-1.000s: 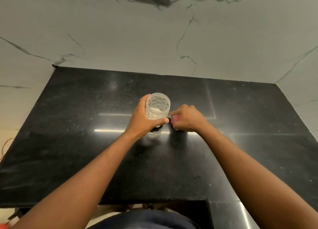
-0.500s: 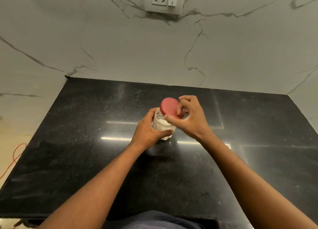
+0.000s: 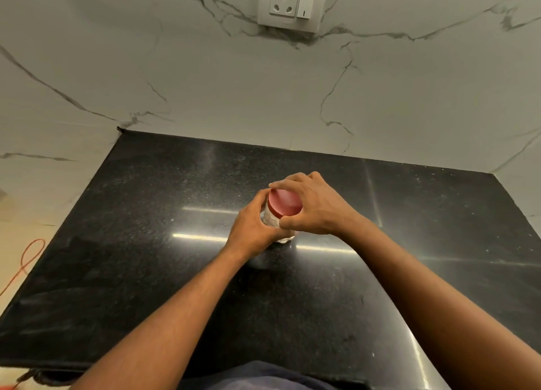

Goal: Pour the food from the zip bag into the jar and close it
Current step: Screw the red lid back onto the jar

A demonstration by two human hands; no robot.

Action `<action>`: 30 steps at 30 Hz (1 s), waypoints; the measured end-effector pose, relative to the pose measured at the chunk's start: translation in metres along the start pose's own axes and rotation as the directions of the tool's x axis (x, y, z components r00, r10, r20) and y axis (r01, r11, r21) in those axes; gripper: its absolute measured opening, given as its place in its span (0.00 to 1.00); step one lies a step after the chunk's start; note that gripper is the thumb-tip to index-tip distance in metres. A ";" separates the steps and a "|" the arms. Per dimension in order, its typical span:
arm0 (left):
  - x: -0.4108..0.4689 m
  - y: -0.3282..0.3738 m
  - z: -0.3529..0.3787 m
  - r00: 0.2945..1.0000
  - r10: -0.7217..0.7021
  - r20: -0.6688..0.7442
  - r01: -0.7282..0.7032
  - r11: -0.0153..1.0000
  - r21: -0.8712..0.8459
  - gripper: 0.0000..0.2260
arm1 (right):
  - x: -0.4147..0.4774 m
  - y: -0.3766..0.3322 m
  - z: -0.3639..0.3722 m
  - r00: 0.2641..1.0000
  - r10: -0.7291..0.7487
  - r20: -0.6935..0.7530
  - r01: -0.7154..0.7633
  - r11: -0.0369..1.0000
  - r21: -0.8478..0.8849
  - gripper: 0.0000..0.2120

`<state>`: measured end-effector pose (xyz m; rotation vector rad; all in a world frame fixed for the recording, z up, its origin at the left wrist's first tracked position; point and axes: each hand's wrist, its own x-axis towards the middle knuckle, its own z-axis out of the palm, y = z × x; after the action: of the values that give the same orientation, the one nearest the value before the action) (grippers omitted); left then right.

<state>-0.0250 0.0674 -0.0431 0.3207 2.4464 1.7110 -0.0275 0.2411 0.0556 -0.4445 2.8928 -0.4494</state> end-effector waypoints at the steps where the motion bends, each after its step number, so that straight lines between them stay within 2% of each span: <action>1: -0.001 0.000 0.000 1.000 -0.007 -0.003 0.007 1.000 0.001 0.39 | 0.003 -0.002 -0.002 1.000 -0.003 0.030 0.003 1.000 -0.020 0.38; 6: -0.002 0.004 -0.002 1.000 -0.026 -0.006 0.026 1.000 0.012 0.38 | 0.017 -0.011 -0.020 0.997 0.049 0.062 -0.034 0.975 -0.219 0.37; 9: -0.003 0.003 -0.001 1.000 -0.025 0.000 0.025 1.000 0.009 0.39 | 0.025 -0.021 -0.024 0.993 0.121 -0.007 -0.116 0.928 -0.353 0.33; 12: -0.003 0.001 -0.001 0.999 -0.037 -0.005 0.037 0.999 0.016 0.39 | 0.029 -0.027 -0.022 0.983 0.173 -0.056 -0.180 0.886 -0.428 0.36; 15: -0.003 0.004 -0.003 0.999 -0.049 -0.005 0.049 0.998 0.031 0.37 | 0.029 -0.030 -0.027 0.981 0.187 0.050 -0.159 0.927 -0.339 0.34; 17: -0.003 0.003 -0.002 0.998 -0.055 -0.001 0.055 0.997 0.053 0.38 | 0.027 -0.033 -0.031 0.981 0.141 0.133 -0.100 0.956 -0.275 0.35; 22: -0.002 0.004 -0.002 0.998 -0.066 -0.011 0.066 0.994 0.090 0.38 | 0.026 -0.035 -0.034 0.979 0.000 0.206 0.058 0.959 -0.278 0.39; 27: -0.001 0.002 -0.002 0.998 -0.063 -0.002 0.063 0.994 0.089 0.40 | 0.034 -0.031 -0.031 0.975 0.045 0.219 0.015 0.965 -0.262 0.38; 30: -0.001 0.001 -0.002 0.998 -0.069 0.001 0.068 0.996 0.063 0.38 | 0.037 -0.028 -0.026 0.989 0.116 0.095 -0.081 0.945 -0.317 0.35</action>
<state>-0.0249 0.0658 -0.0417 0.2433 2.4821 1.6081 -0.0611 0.2109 0.0839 -0.3528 2.8641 0.0524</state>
